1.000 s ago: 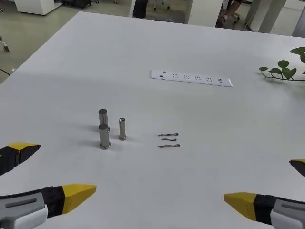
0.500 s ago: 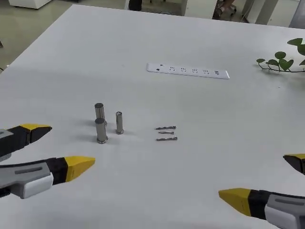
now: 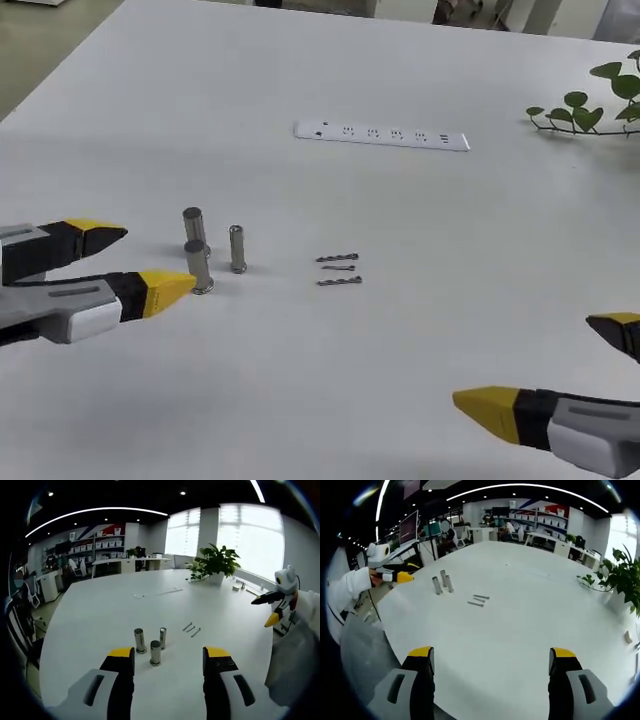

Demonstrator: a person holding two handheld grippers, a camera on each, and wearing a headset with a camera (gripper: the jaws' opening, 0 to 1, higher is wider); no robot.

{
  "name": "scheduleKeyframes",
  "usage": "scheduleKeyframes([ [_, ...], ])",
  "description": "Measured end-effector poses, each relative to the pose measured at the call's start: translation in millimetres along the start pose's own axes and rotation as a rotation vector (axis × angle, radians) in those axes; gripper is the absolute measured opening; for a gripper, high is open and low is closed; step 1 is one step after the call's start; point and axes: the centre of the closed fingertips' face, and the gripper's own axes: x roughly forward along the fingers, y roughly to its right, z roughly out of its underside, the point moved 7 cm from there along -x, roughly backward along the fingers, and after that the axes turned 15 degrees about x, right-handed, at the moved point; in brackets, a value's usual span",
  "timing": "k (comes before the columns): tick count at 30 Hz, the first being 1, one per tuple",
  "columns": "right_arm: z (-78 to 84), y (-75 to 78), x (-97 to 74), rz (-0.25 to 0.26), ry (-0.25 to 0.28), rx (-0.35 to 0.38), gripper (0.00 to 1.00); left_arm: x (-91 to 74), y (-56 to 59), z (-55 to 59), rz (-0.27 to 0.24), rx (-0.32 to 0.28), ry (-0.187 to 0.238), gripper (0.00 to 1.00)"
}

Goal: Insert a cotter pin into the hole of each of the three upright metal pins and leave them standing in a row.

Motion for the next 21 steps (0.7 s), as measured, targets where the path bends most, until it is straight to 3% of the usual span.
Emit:
scheduleKeyframes([
  [11,3.6,1.0,2.7,0.016,-0.023,-0.007,0.93,26.4,-14.3,1.9,-0.006,-0.005,-0.004,0.44],
  [21,6.1,1.8,3.9,0.025,-0.039,-0.008,0.93,43.6,-17.6,7.9,0.025,-0.005,-0.037,0.36],
])
